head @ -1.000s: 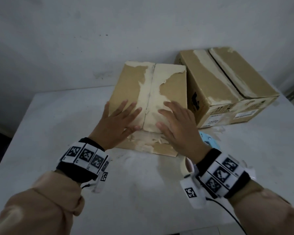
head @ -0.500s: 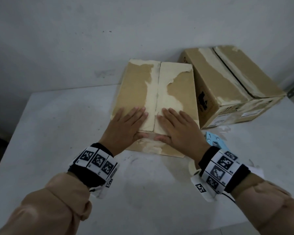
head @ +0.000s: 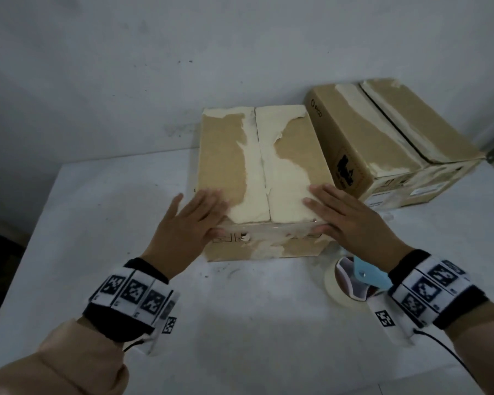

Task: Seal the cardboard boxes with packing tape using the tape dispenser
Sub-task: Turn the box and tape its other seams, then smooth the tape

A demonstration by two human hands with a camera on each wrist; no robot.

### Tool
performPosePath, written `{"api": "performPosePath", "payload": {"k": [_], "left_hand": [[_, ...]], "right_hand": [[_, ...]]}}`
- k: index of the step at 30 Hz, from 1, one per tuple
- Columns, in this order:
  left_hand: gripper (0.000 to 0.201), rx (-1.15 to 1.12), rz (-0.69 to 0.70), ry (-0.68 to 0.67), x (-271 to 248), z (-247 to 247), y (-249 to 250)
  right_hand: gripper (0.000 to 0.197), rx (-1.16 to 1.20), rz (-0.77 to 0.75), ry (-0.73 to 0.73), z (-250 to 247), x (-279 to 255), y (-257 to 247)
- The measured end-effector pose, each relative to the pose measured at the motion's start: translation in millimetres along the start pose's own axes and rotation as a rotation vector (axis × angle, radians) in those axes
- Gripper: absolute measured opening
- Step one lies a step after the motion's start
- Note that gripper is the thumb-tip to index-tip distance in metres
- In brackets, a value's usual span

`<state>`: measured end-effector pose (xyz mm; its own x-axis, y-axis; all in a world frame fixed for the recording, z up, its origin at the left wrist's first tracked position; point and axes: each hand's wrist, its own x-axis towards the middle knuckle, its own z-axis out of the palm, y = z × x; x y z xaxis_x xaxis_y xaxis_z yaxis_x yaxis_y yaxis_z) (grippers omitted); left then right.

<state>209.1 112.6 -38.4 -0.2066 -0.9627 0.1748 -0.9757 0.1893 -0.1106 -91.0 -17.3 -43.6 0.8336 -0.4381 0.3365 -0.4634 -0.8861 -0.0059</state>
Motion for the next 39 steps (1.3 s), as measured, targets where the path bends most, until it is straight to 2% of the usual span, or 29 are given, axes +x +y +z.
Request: {"api": "performPosePath", "payload": {"k": [2, 6, 9, 11, 14, 23, 26, 28, 30, 32, 34, 36, 39], "left_hand": [[0.053, -0.007, -0.046, 0.012, -7, 0, -6], [0.058, -0.207, -0.077, 0.032, -11, -3, -4], [0.06, -0.426, -0.192, 0.164, -22, -4, -7], [0.054, -0.486, -0.24, 0.18, -31, -6, -8], [0.057, -0.534, -0.25, 0.124, -35, -9, 0], [0.057, -0.686, -0.254, 0.188, -40, -14, 19], [0.053, -0.677, -0.223, 0.187, -33, -23, 20], [0.052, -0.602, -0.248, 0.25, -29, -32, 10], [0.06, -0.534, -0.264, 0.277, -30, -37, -7], [0.071, -0.521, -0.249, 0.19, -34, -35, -19], [0.067, -0.514, -0.242, 0.083, -33, -29, -24], [0.06, -0.519, -0.239, 0.078, -28, -26, -23], [0.062, -0.477, -0.127, 0.09, -22, -26, -26]], "right_hand": [[0.054, 0.105, 0.042, 0.015, -2, -6, 0], [0.06, 0.243, 0.092, 0.039, -7, -14, 4], [0.051, 0.242, 0.125, 0.082, -9, -18, 9], [0.045, 0.195, 0.18, 0.093, -10, -18, 9], [0.048, 0.195, 0.202, 0.094, -9, -18, 7], [0.051, 0.258, 0.229, 0.162, -3, -21, -7], [0.052, 0.226, 0.208, 0.168, -7, -20, -8], [0.049, 0.21, 0.196, 0.153, -10, -21, -8], [0.051, 0.212, 0.21, 0.122, -12, -22, -6], [0.058, 0.248, 0.224, 0.084, -12, -23, -4], [0.061, 0.3, 0.221, 0.058, -13, -23, -6], [0.063, 0.343, 0.22, 0.031, -16, -26, -7], [0.067, 0.406, 0.235, -0.074, -28, -32, 0]]}}
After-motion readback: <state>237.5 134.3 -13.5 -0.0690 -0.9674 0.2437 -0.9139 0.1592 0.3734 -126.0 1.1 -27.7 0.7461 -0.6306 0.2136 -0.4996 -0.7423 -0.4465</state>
